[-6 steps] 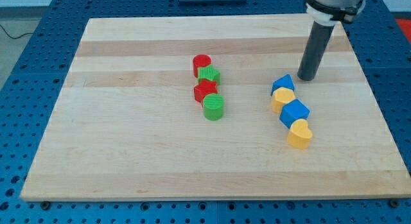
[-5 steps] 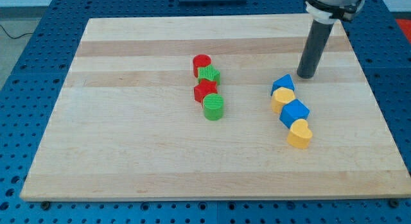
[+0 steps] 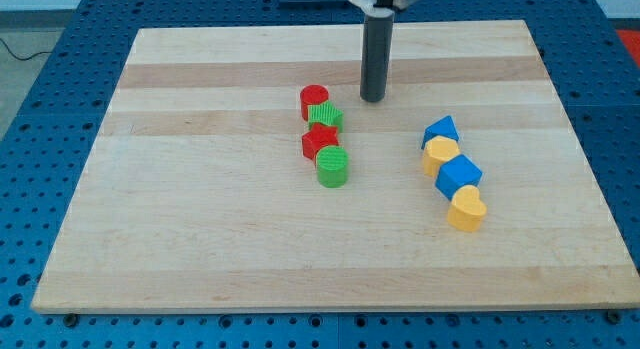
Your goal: Move the red circle towards the top right of the board
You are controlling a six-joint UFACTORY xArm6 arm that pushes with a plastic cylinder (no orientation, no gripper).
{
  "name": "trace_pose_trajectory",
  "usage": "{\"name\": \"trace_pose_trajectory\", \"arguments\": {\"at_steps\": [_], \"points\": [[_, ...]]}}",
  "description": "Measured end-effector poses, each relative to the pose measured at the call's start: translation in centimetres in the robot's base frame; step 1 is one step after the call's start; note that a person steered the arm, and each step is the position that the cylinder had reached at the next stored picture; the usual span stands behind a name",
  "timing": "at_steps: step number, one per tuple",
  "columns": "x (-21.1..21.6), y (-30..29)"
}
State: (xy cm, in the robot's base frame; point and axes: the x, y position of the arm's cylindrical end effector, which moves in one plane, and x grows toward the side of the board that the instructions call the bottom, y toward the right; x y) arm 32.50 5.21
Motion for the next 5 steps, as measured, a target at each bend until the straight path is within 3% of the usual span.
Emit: {"name": "trace_pose_trajectory", "arguments": {"at_steps": [1, 2, 3, 5], "points": [[-4.1, -4.6], [-3.1, -13.5], [2.1, -16.7], [4.8, -12.1]]}}
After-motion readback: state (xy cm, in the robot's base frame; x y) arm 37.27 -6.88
